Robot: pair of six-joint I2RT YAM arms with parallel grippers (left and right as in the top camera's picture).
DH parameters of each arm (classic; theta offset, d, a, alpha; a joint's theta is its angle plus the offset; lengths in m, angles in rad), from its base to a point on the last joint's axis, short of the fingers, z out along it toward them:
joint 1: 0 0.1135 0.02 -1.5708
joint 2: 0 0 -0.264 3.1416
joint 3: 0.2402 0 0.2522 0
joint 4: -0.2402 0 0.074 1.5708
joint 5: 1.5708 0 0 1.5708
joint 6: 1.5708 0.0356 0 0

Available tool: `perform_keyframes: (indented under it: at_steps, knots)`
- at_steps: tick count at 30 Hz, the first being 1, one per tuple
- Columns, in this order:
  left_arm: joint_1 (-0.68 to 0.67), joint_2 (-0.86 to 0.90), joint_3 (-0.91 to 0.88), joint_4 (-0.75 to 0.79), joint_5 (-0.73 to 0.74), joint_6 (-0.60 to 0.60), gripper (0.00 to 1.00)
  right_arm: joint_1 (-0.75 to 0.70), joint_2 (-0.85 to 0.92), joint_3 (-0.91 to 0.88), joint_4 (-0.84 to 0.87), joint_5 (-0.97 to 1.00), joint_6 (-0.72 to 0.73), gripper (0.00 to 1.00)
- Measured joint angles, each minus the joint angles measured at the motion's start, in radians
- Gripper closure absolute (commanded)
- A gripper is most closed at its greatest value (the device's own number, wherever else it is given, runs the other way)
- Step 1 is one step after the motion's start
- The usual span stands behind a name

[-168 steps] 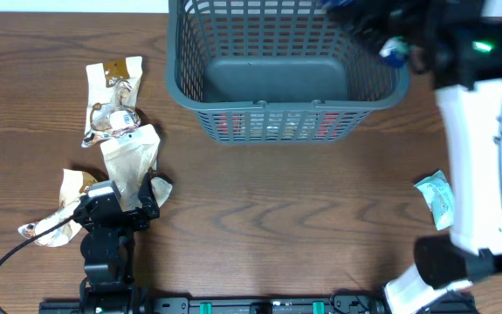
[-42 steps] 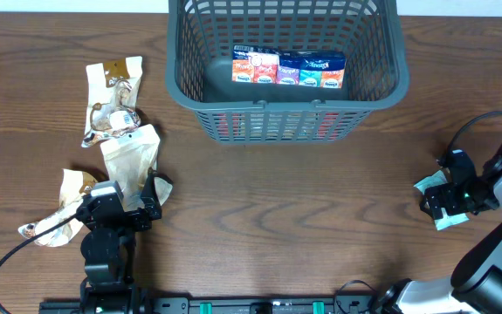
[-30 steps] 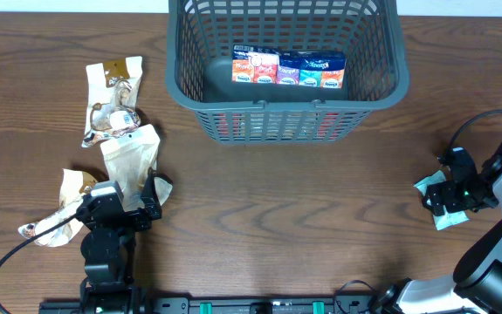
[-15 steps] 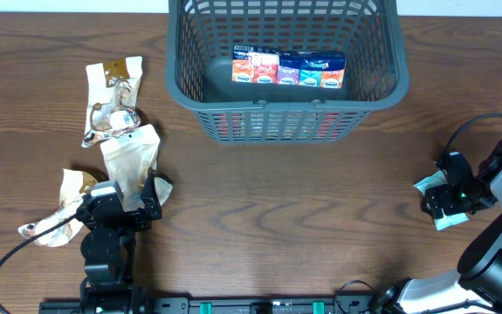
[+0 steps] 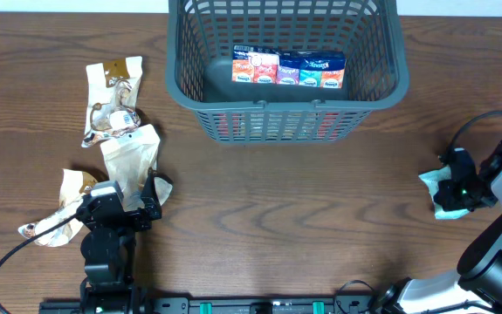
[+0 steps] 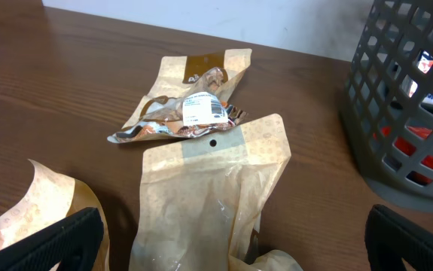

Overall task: Pack container
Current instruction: 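Lift the wipe packet with the right gripper and drop it in basket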

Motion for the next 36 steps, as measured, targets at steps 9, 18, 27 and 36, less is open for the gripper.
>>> perform_keyframes:
  at_steps: [9, 18, 27, 36]
  knots:
    - [0.0, 0.0, 0.0, 0.0, 0.0, 0.0, 0.01, 0.095, 0.001, 0.394, -0.079, -0.135, 0.302, 0.99]
    - [0.0, 0.0, 0.0, 0.0, 0.0, 0.0, 0.01, 0.307, -0.003, 1.015, -0.194, -0.193, 0.413, 0.99]
    - [0.0, 0.0, 0.0, 0.0, 0.0, 0.0, 0.01, 0.69, -0.045, 1.228, -0.354, -0.221, 0.075, 0.99]
    - [0.0, 0.0, 0.0, 0.0, 0.0, 0.0, 0.01, 0.904, 0.126, 1.226, -0.567, -0.212, -0.293, 0.99]
